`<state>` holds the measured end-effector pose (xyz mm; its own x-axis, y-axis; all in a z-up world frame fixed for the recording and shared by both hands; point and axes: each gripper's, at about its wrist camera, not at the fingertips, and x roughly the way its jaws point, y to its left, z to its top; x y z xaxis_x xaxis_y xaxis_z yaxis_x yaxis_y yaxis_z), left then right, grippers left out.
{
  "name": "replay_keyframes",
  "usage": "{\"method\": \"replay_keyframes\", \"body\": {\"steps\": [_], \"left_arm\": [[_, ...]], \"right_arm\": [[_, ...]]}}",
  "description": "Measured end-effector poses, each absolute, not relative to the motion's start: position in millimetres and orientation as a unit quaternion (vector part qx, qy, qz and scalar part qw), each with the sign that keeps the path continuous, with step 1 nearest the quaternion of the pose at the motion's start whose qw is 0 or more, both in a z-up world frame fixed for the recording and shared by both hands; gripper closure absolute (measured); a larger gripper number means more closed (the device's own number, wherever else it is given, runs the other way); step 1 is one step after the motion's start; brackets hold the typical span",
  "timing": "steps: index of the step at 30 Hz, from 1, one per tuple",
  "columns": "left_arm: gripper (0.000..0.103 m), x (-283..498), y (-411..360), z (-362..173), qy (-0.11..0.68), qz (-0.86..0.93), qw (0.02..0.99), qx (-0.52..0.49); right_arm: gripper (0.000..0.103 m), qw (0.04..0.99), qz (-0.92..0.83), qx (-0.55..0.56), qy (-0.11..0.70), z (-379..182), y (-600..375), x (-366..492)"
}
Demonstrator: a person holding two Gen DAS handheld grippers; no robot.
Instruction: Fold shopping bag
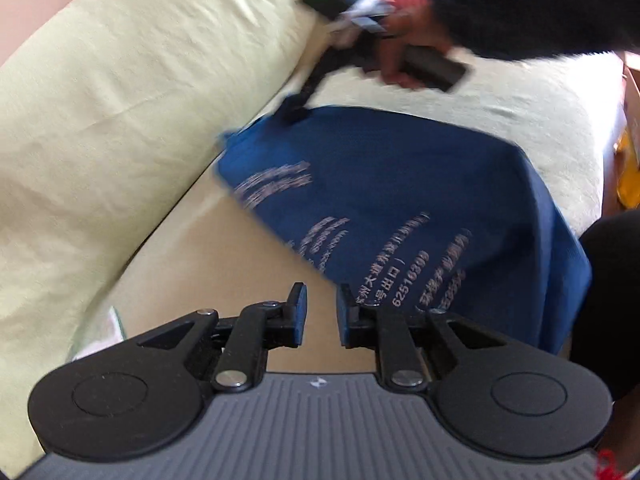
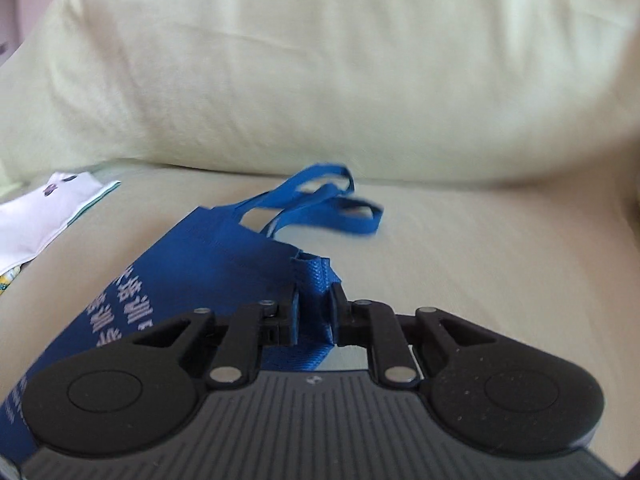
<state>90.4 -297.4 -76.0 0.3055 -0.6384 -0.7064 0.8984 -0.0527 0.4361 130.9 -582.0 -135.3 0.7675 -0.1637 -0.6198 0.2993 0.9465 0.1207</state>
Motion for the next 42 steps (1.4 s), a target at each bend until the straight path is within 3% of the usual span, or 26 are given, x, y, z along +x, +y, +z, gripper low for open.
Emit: {"method": "replay_keyframes", "body": {"steps": [5, 6, 8, 13, 18, 21, 22, 23, 29, 33, 35, 42], "left_arm": [[0.082, 70, -324, -98, 0.131, -0.633, 0.635, 0.423], [0.085, 68, -329, -105, 0.137, -0.638, 0.629, 0.423], [0.101, 68, -335, -119, 0.149, -0.646, 0.618, 0.423], [0.101, 80, -344, -114, 0.203, -0.651, 0.611, 0.403], [0.101, 77, -349, -120, 0.194, -0.643, 0.614, 0.415], [0.101, 76, -349, -121, 0.194, -0.639, 0.617, 0.417], [0.101, 75, -349, -121, 0.194, -0.638, 0.617, 0.418], [0.101, 74, -349, -120, 0.194, -0.636, 0.618, 0.42], [0.099, 67, -348, -117, 0.187, -0.617, 0.628, 0.436], [0.091, 60, -321, -100, 0.088, -0.585, 0.643, 0.487], [0.078, 58, -296, -95, 0.037, -0.572, 0.629, 0.526], [0.064, 29, -230, -125, -0.14, -0.561, 0.48, 0.659]], "right_arm": [[0.089, 0.937, -0.093, 0.076, 0.329, -143, -579, 178], [0.089, 0.934, -0.093, 0.074, 0.338, -147, -579, 182], [0.086, 0.93, -0.1, 0.068, 0.346, -154, -577, 184], [0.068, 0.924, -0.134, 0.056, 0.355, -146, -567, 169], [0.067, 0.952, -0.141, 0.062, 0.265, -97, -538, 90], [0.072, 0.967, -0.083, 0.1, 0.22, -85, -503, 18], [0.085, 0.968, -0.06, 0.116, 0.213, -85, -493, -3], [0.09, 0.968, -0.03, 0.135, 0.211, -93, -476, -30], [0.092, 0.948, -0.022, 0.198, 0.249, -146, -439, -80], [0.098, 0.941, -0.026, 0.211, 0.264, -168, -441, -76], [0.102, 0.938, -0.02, 0.218, 0.269, -171, -446, -74], [0.103, 0.939, -0.009, 0.21, 0.273, -172, -451, -75]]}}
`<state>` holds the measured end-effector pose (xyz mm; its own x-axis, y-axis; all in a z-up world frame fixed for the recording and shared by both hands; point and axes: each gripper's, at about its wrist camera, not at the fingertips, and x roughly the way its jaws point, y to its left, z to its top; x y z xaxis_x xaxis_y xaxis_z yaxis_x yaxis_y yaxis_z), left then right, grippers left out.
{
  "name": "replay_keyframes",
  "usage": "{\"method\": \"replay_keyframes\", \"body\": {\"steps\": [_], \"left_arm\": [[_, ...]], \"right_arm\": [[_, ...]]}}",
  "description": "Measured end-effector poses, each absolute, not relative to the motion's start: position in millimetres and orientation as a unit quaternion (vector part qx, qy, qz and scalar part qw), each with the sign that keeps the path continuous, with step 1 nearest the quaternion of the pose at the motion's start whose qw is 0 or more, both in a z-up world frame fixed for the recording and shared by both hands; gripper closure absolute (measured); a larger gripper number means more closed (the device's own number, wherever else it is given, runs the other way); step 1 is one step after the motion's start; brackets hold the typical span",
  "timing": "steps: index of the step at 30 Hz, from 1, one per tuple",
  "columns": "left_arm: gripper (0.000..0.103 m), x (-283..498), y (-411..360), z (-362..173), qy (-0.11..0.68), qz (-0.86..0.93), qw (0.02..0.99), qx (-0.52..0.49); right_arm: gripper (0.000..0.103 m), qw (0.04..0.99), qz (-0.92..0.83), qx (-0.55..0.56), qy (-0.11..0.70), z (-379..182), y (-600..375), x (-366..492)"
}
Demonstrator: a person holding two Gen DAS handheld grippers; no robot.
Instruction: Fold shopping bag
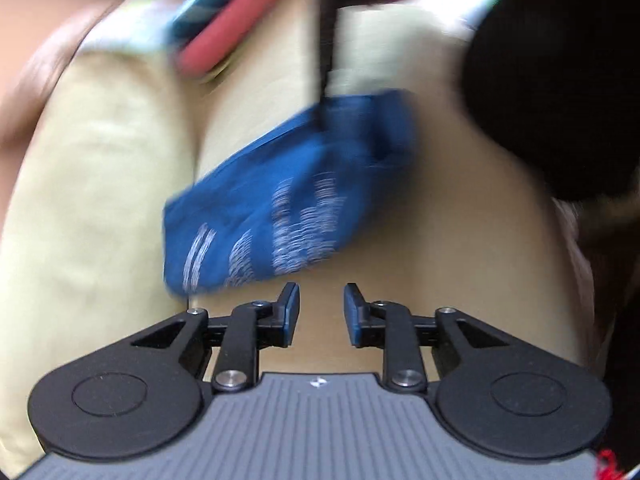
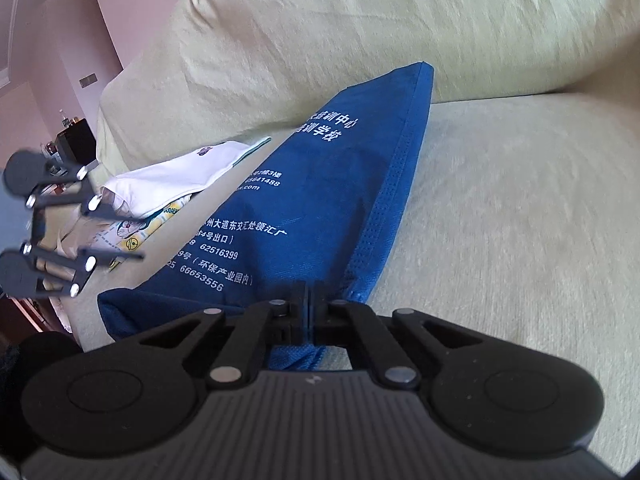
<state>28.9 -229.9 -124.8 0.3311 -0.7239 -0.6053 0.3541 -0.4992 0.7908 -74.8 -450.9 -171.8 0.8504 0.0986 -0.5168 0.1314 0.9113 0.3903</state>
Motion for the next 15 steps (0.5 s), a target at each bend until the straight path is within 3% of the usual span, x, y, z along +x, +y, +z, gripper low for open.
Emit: {"method": "replay_keyframes", "body": {"steps": [7, 8, 11, 12, 15], "left_arm": [[0.064, 20, -257, -135, -0.146, -0.607, 0.474, 0.622], [0.088, 24, -263, -137, -0.12, -0.619, 0.466, 0.62], [0.099, 42, -275, -133, -0.029, -0.651, 0.461, 0.603], [0.099, 46, -277, -129, -0.006, -0.663, 0.463, 0.589], [0.098, 72, -295, -110, 0.11, -0.692, 0.473, 0.534]], "right_arm": [[0.103, 0.939, -0.015, 0.206, 0.276, -170, -446, -69], [0.103, 0.939, -0.014, 0.204, 0.277, -169, -446, -67], [0.103, 0.938, -0.001, 0.198, 0.285, -166, -448, -67], [0.101, 0.937, 0.005, 0.196, 0.288, -164, -449, -67], [0.074, 0.929, 0.073, 0.189, 0.31, -153, -457, -64]]}}
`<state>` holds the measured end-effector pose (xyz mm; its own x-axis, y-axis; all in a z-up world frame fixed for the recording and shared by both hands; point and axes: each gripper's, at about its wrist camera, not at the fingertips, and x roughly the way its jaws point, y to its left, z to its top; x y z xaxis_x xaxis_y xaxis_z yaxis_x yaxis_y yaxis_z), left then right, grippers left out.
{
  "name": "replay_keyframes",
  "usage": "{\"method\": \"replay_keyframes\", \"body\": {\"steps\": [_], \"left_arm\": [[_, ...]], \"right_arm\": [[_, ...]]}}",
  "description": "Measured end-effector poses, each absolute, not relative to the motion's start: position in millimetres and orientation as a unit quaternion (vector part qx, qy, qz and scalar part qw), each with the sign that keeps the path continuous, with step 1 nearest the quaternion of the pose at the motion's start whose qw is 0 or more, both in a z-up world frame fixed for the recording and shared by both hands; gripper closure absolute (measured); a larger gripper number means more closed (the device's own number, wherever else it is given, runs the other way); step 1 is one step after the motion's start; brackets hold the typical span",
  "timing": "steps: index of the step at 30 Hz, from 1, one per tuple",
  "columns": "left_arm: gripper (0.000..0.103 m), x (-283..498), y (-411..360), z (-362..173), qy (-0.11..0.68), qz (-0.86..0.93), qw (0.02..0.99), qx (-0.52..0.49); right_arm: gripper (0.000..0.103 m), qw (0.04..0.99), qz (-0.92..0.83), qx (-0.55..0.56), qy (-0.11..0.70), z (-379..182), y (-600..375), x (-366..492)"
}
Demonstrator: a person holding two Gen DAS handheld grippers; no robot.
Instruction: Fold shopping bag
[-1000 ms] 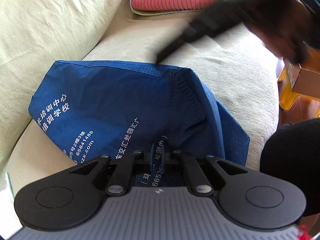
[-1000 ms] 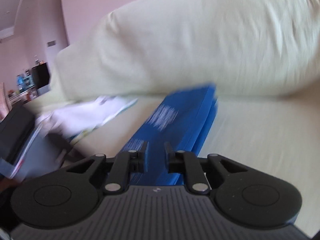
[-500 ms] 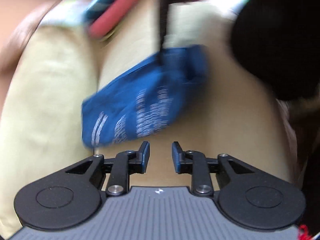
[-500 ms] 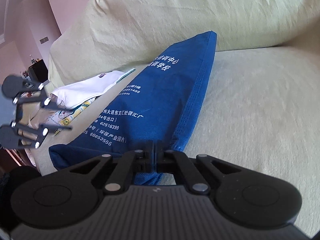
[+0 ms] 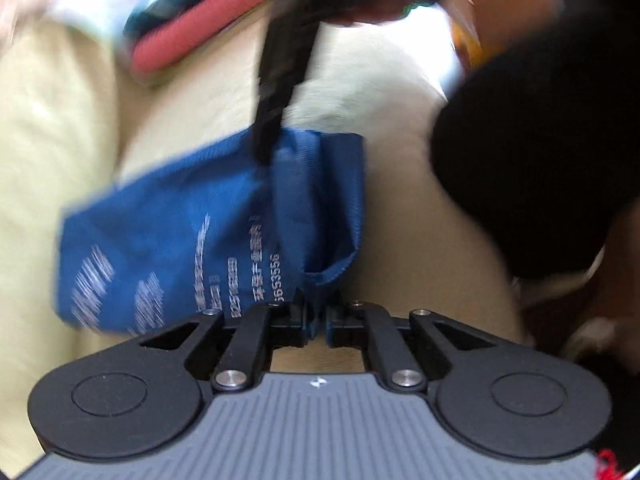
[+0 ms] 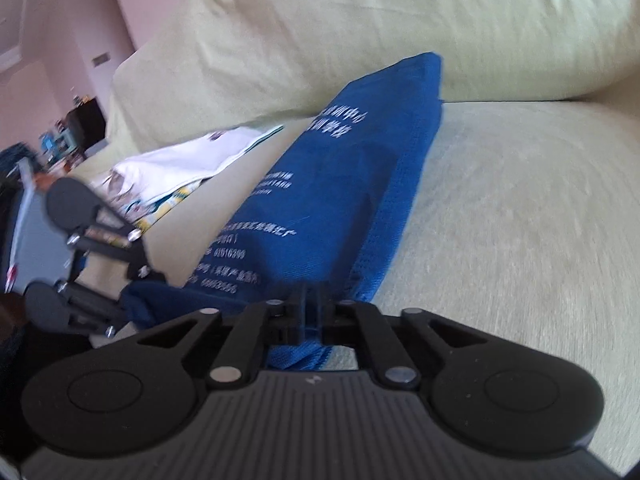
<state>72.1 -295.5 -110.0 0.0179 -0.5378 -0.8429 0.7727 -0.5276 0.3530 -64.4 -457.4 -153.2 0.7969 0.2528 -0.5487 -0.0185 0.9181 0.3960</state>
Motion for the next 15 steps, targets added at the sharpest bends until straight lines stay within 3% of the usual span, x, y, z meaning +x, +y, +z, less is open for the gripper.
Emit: {"method": "replay_keyframes", "body": {"steps": [1, 2, 4, 11, 12, 13, 14, 15], "left_arm": [[0.098, 78, -298, -108, 0.128, -0.698, 0.471, 0.524], [0.098, 84, -300, -106, 0.141, -0.703, 0.468, 0.516], [0.098, 90, -302, -104, 0.161, -0.708, 0.468, 0.504], [0.097, 118, -312, -99, 0.251, -0.717, 0.475, 0.444], [0.097, 120, -312, -98, 0.257, -0.717, 0.474, 0.441], [0.097, 122, -312, -98, 0.261, -0.718, 0.473, 0.44], [0.097, 123, -312, -97, 0.264, -0.718, 0.472, 0.438], [0.097, 123, -313, -95, 0.267, -0.718, 0.472, 0.436]], "right_arm": [[0.059, 0.922, 0.101, 0.194, 0.32, -151, -462, -63], [0.036, 0.914, 0.129, 0.2, 0.329, -149, -466, -62], [0.024, 0.906, 0.171, 0.184, 0.34, -144, -467, -61], [0.024, 0.903, 0.211, -0.078, 0.367, -145, -419, -65], [0.024, 0.907, 0.199, -0.075, 0.362, -148, -416, -65], [0.028, 0.912, 0.191, -0.061, 0.358, -149, -416, -65], [0.046, 0.918, 0.174, -0.038, 0.353, -149, -419, -65], [0.055, 0.924, 0.157, -0.014, 0.347, -149, -422, -64]]}}
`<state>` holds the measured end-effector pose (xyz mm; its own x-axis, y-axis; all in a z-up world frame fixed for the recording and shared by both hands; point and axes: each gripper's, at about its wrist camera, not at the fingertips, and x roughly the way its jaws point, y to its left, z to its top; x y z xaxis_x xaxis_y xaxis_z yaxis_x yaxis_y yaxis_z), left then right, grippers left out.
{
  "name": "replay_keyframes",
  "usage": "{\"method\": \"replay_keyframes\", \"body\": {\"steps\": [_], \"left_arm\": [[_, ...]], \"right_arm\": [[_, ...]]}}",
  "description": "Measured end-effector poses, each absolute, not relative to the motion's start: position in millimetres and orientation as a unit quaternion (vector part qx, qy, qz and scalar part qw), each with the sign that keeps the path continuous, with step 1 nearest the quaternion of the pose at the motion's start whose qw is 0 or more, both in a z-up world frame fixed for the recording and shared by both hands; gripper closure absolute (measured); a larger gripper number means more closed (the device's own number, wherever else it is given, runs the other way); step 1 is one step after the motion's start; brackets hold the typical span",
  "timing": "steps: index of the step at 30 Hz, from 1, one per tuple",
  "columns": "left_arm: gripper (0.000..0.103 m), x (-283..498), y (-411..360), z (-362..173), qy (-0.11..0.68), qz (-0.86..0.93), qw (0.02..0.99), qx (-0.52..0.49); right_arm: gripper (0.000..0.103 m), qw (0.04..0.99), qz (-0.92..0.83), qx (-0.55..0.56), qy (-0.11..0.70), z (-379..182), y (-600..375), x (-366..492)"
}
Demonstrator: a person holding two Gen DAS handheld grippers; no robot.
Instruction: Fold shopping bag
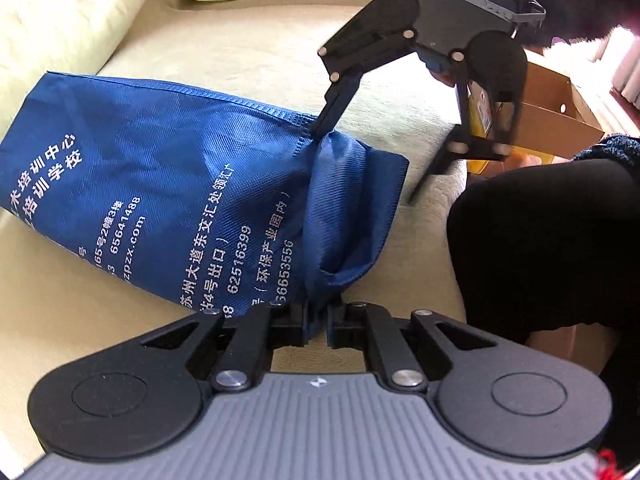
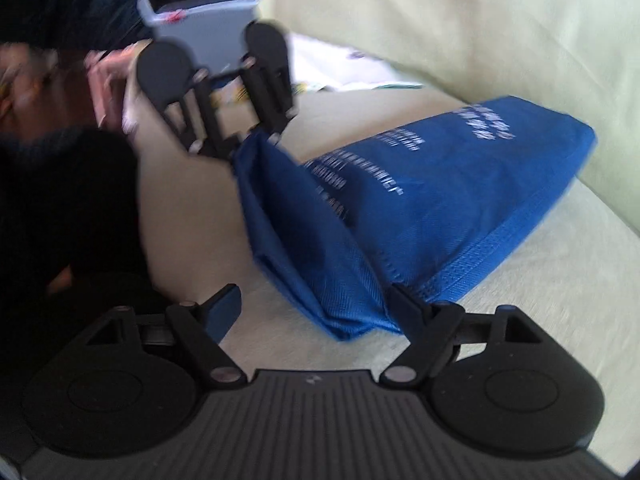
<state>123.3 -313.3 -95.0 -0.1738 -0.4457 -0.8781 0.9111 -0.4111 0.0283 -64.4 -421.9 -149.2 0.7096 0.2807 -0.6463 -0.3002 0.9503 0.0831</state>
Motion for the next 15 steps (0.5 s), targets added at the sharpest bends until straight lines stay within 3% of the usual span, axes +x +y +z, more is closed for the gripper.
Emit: {"method": "replay_keyframes", "body": {"steps": [2, 4, 9, 11, 15], "left_arm": [[0.097, 128, -315, -91, 0.284, -0.717, 0.475, 0.424], [0.095, 133, -315, -89, 0.303, -0.713, 0.481, 0.411], [0.074, 132, -315, -77, 0.297, -0.67, 0.539, 0.415], [0.077, 125, -305, -65, 0.261, -0.644, 0.58, 0.425], [0.078, 103, -289, -43, 0.185, -0.633, 0.615, 0.432]], "right_arm": [[0.069, 0.925, 0.143, 0.055, 0.349, -148, -437, -61], [0.072, 0.917, 0.133, 0.122, 0.355, -148, -452, -58], [0.082, 0.874, 0.117, 0.252, 0.398, -150, -483, -45], [0.088, 0.861, 0.107, 0.279, 0.411, -152, -488, -46], [0.09, 0.835, 0.094, 0.319, 0.438, -155, -491, -40]]}}
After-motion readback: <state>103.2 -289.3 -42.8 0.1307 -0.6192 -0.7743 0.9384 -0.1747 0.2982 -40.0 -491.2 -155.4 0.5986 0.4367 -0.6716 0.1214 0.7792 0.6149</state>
